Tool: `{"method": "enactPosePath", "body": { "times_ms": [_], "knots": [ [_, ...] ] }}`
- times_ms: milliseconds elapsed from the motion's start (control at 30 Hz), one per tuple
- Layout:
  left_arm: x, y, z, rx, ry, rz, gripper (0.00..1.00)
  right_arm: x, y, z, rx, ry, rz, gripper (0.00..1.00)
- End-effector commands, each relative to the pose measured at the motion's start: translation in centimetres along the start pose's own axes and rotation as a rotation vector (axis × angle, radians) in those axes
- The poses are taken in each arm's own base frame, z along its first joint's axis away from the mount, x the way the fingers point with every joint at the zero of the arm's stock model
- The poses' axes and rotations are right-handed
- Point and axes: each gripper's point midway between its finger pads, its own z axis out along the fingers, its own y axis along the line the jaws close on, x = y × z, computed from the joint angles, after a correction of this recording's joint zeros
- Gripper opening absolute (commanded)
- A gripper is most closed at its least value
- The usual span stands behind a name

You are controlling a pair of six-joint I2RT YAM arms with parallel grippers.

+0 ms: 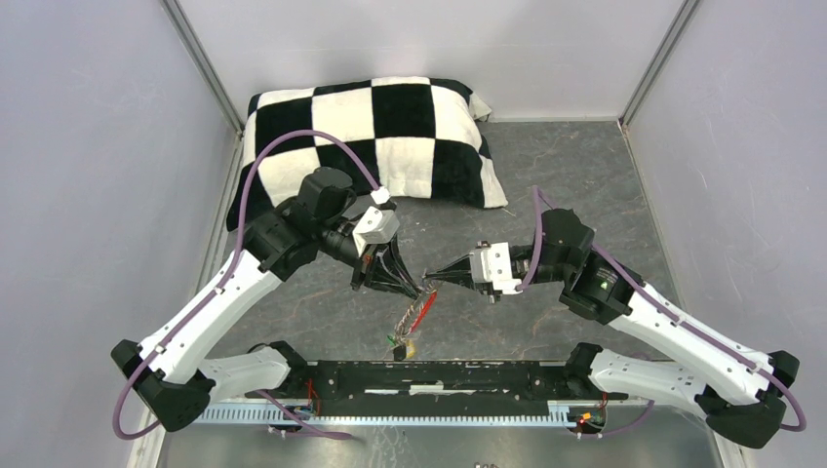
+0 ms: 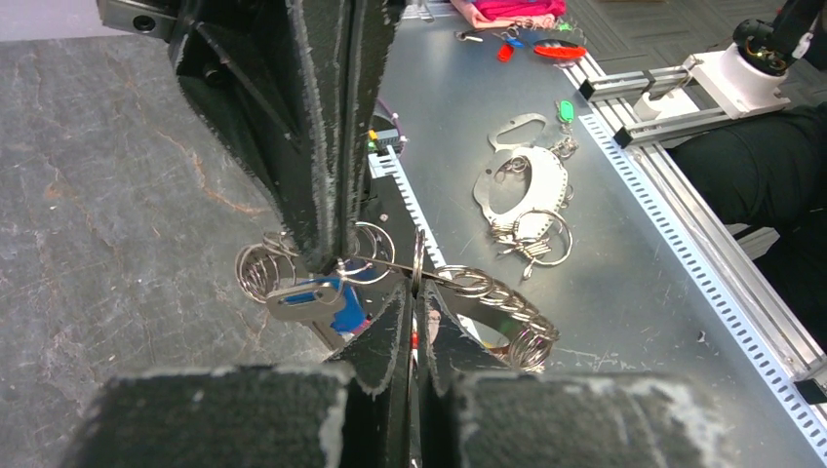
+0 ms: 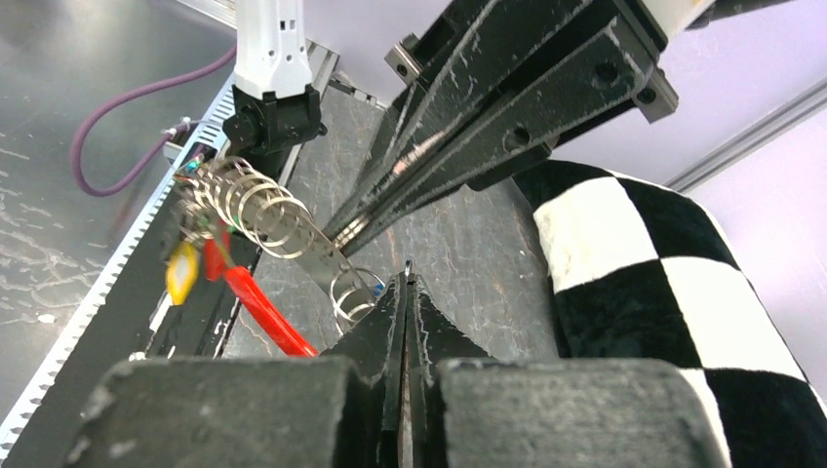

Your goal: Put the keys on the keyring

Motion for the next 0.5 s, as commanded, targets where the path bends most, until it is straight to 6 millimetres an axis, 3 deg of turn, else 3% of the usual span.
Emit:
{"method": "enactPosePath", "body": {
  "times_ms": [0,467],
  "knots": [
    [-2.3,-1.7,-0.4,0.045,-0.042,0.097,0.02,-0.1,-0.2,-0.6,0.028,0.016,-0.029,0.0],
    [-2.6,-0.1,0.0,0.029,-0.05,0.013,0.02,-1.4,1.4,-1.4,-0.007,-0.059,-0.047,0.01]
  ]
}}
